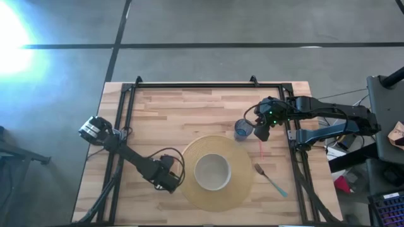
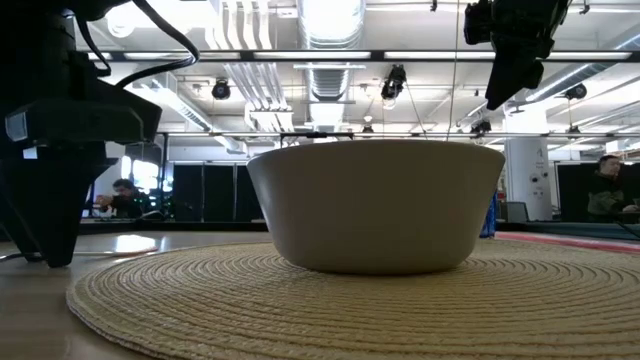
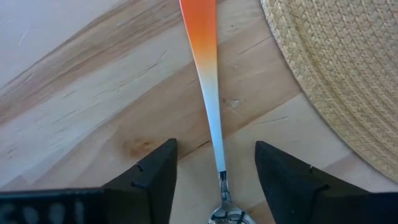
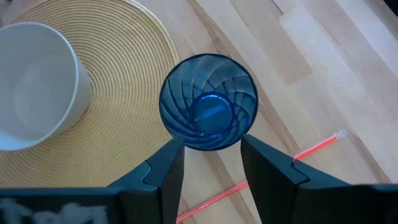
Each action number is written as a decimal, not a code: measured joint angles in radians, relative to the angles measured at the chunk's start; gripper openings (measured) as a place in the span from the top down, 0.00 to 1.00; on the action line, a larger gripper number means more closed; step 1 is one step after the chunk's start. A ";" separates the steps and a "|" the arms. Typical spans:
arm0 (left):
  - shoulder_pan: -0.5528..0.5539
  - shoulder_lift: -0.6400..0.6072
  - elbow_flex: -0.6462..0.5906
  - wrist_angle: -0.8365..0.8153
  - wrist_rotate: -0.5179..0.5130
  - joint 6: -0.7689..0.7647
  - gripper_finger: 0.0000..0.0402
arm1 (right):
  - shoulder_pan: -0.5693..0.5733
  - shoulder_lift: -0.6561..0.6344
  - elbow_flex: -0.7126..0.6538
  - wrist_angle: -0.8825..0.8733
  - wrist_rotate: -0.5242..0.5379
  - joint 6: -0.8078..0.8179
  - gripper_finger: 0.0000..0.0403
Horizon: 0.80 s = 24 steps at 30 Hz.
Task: Pick & Place Utensil
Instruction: Put the orange spoon into the white bowl on the brown placemat
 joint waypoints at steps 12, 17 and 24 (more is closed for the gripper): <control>0.000 0.002 -0.002 -0.008 0.017 0.059 0.87 | 0.000 0.000 0.000 0.001 0.000 0.001 0.66; -0.001 0.002 -0.002 -0.010 0.026 0.076 0.98 | 0.000 0.000 0.000 0.001 0.000 0.002 0.65; -0.002 0.003 0.013 -0.028 0.024 0.093 0.99 | 0.000 0.000 0.000 0.001 0.000 -0.002 0.64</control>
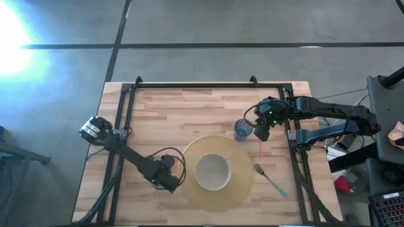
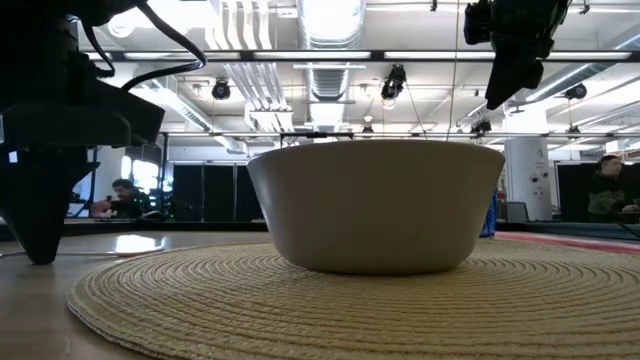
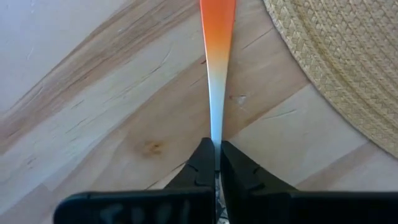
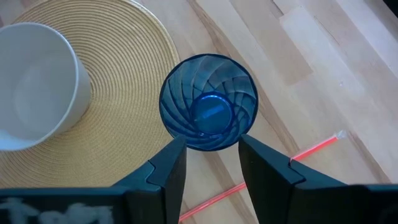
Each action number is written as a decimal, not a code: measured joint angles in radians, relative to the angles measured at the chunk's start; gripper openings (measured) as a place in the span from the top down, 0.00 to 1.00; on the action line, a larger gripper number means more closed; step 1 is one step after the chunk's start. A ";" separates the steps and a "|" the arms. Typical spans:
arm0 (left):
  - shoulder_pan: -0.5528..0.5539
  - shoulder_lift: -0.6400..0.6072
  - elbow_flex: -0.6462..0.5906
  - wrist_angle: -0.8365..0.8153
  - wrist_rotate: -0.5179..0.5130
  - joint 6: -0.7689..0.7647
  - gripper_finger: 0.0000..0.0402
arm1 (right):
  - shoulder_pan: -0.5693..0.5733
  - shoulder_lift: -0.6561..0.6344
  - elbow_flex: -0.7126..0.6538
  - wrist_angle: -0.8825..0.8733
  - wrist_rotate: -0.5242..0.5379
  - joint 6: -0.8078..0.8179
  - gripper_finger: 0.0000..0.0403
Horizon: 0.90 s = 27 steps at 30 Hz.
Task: Pick & Place Utensil
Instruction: Put the orange spoon into the white bowl on the brown placemat
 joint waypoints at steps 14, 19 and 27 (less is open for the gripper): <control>-0.001 -0.058 0.138 -0.223 -0.170 0.020 1.00 | 0.000 -0.038 0.012 -0.002 -0.008 -0.026 0.70; -0.001 -0.129 0.146 -0.224 -0.340 0.020 1.00 | 0.001 -0.081 0.031 -0.001 -0.044 -0.044 0.69; -0.001 -0.199 0.147 -0.097 -0.649 0.139 1.00 | 0.067 -0.125 0.029 0.002 -0.059 -0.018 0.67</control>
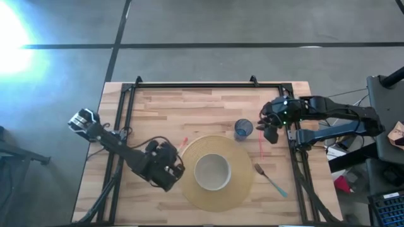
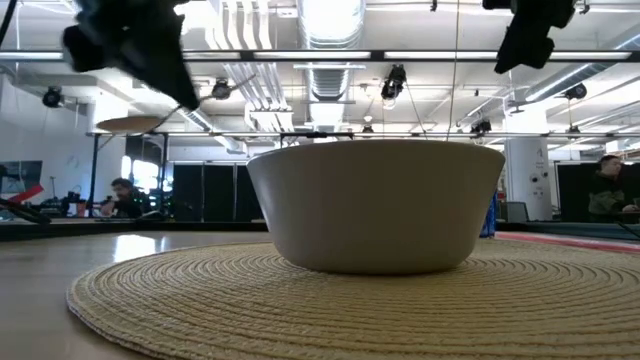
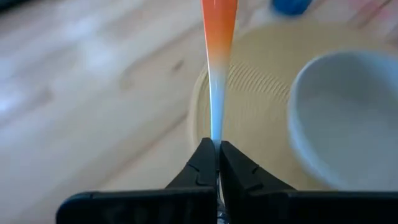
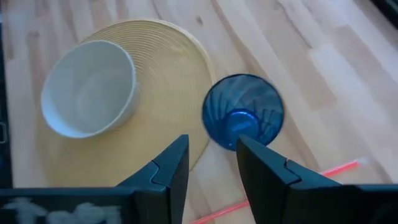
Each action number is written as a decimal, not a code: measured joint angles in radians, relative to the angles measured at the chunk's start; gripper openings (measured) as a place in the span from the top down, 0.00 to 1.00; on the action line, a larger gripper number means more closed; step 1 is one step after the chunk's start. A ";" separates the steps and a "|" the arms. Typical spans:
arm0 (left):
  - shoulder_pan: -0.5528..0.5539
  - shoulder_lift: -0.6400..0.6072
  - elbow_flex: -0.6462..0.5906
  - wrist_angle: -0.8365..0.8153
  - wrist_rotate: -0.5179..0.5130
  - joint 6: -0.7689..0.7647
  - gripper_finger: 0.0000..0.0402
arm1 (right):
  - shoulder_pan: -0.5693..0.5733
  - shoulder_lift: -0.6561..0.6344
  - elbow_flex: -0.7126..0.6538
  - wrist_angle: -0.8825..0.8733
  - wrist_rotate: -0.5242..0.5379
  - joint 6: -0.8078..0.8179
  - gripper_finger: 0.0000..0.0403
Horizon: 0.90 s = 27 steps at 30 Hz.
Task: Pick & Place Utensil
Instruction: Put the orange spoon into the white bowl on the brown placemat
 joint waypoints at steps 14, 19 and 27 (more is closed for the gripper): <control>0.019 -0.022 0.000 0.408 -0.279 0.494 1.00 | 0.255 0.002 -0.119 0.425 0.028 0.052 0.72; 0.045 -0.022 0.000 0.416 -0.391 0.560 1.00 | 0.278 0.039 -0.173 0.700 0.037 -0.070 0.71; 0.103 -0.011 -0.004 0.419 -0.502 0.629 1.00 | 0.278 0.139 -0.193 0.944 0.089 -0.311 0.68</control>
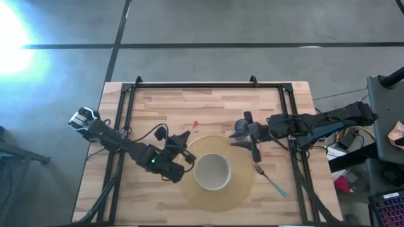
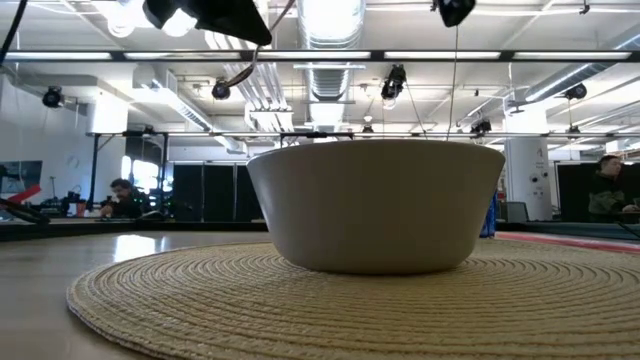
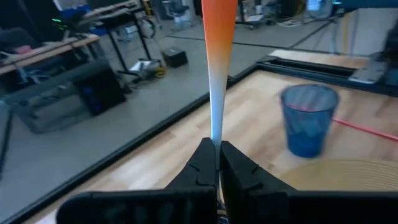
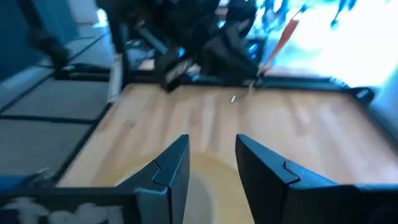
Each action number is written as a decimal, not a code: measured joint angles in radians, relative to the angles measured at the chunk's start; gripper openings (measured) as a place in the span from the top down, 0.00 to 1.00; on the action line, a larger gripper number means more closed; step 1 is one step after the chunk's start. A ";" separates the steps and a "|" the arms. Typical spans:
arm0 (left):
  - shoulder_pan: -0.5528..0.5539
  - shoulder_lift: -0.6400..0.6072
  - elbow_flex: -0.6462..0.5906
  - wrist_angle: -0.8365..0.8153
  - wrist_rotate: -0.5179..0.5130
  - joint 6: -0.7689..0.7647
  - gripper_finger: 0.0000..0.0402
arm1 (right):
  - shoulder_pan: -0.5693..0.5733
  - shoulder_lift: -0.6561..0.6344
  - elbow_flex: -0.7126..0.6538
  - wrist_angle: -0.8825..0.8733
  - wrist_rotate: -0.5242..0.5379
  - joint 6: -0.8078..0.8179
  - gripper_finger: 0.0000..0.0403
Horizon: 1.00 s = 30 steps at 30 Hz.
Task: Pick & Place Utensil
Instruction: Put the orange spoon into the white bowl on the brown placemat
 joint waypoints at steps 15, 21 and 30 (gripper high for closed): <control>0.087 0.043 -0.001 0.167 -0.010 0.235 1.00 | -0.042 0.136 0.000 0.215 0.240 -0.216 0.52; 0.099 0.063 -0.001 0.256 -0.010 0.325 1.00 | -0.085 0.160 0.000 0.259 0.229 -0.168 0.48; 0.105 0.103 -0.001 0.373 -0.009 0.420 1.00 | -0.088 0.249 0.001 0.389 0.200 -0.117 0.48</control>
